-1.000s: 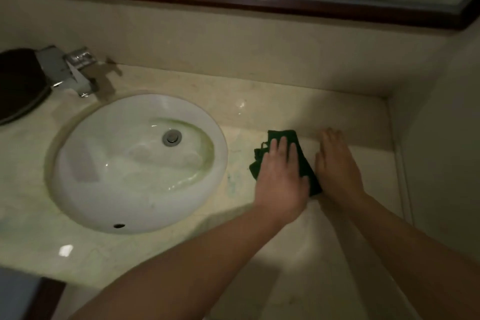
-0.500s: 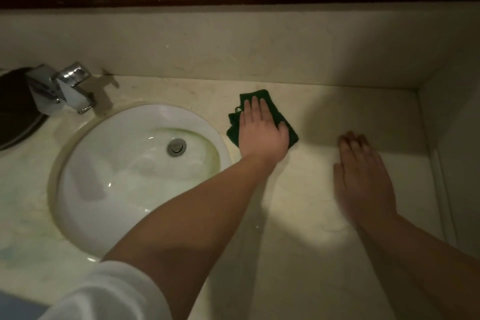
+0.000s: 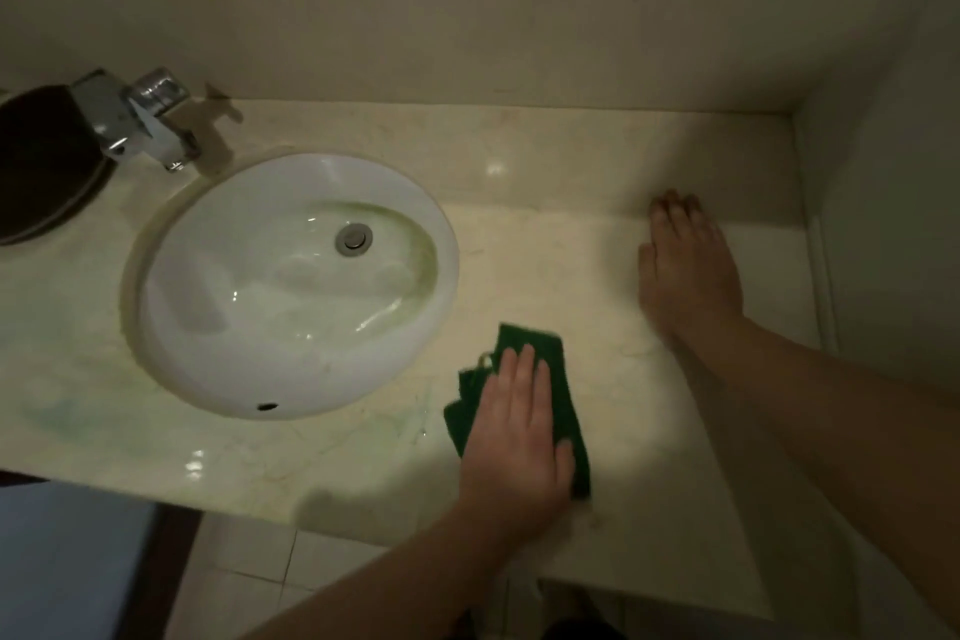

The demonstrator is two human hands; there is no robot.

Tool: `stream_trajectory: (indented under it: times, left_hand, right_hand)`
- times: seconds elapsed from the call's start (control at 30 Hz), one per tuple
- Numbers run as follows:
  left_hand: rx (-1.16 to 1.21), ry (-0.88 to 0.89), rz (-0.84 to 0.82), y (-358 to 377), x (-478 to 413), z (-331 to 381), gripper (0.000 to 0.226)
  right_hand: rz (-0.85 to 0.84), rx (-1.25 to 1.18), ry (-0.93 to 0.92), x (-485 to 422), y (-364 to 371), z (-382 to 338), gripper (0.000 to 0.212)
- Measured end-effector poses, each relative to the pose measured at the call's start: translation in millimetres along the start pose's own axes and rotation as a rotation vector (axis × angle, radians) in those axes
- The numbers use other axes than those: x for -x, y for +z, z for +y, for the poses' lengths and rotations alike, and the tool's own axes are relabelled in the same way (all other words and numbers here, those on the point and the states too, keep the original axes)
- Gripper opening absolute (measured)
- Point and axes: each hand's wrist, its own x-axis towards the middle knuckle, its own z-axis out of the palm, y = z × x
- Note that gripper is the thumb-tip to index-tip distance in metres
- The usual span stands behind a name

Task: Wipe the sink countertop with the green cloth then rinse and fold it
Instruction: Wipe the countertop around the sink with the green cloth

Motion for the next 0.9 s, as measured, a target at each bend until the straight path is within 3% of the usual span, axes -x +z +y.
stream_trajectory:
  times: [0.13, 0.23, 0.33, 0.43, 0.7, 0.9]
  left_hand:
    - [0.021, 0.161, -0.097, 8, 82, 2, 0.077]
    - [0.019, 0.176, -0.057, -3, 14, 7, 0.077]
    - [0.0, 0.031, -0.036, -21, -72, 17, 0.075]
    - [-0.01, 0.025, 0.017, -26, -89, 12, 0.074]
    - [-0.018, 0.107, -0.005, -32, 48, -83, 0.068]
    - [-0.038, 0.027, -0.042, -26, 92, -76, 0.071]
  right_hand:
    - [0.012, 0.028, 0.015, 61, -1, -9, 0.06]
    - [-0.005, 0.009, 0.048, 68, 2, -5, 0.064]
    - [-0.047, -0.027, 0.099, 81, -6, -9, 0.06]
    - [-0.042, -0.001, 0.059, 110, -1, -32, 0.059]
    - [-0.033, 0.017, 0.053, 135, 8, -47, 0.062]
    - [-0.048, -0.022, 0.034, 167, 6, -52, 0.062]
